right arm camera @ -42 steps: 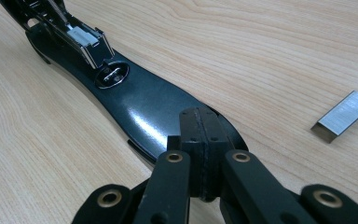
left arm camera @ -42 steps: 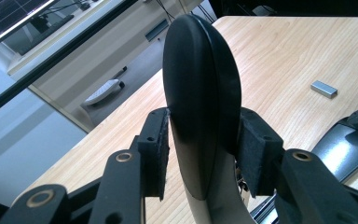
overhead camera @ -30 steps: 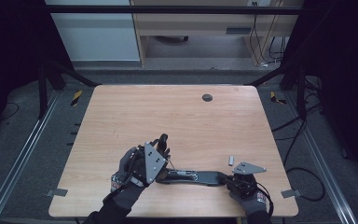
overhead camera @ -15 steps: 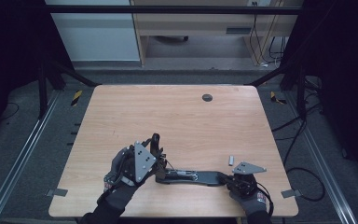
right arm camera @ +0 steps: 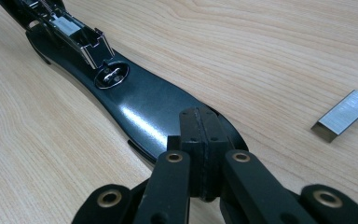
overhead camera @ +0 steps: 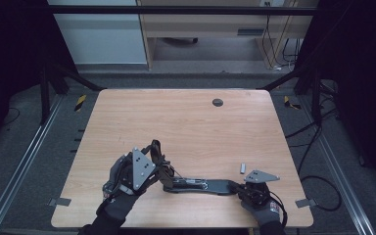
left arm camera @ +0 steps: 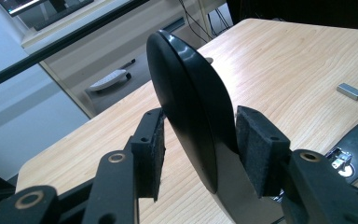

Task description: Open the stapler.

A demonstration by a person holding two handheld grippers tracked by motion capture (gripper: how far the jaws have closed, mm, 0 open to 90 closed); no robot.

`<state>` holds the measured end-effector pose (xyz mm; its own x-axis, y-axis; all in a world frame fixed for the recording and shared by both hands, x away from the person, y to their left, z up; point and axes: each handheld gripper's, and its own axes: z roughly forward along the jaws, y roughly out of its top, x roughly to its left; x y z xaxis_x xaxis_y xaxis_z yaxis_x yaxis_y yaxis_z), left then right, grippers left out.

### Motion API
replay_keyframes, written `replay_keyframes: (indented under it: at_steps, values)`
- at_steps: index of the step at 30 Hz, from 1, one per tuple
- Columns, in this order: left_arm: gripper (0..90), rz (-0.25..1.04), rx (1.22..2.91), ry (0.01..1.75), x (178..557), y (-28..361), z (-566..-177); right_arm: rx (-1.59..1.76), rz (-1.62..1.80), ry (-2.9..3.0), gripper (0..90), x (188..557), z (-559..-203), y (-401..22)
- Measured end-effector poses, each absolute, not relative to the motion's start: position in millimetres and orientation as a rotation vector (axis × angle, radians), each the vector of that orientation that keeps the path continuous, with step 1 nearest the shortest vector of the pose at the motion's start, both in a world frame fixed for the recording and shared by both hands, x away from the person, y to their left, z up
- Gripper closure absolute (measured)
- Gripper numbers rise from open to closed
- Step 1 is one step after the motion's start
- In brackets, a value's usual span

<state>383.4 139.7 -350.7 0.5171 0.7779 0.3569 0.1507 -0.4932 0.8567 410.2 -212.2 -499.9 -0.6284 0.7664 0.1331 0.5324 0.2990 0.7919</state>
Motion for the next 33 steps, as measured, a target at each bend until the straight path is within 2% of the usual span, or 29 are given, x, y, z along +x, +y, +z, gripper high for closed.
replay_keyframes:
  at_steps: [26, 33]
  values:
    - [50.7, 0.951, 1.898, 0.825, 382.8, 166.5, -358.3, 1.186, 1.241, 2.298, 90.0, 410.1, -499.9, -212.2]
    - [49.1, 0.920, 1.884, 0.882, 384.6, 183.9, -363.3, 1.186, 1.240, 2.299, 90.0, 410.1, -499.8, -212.1]
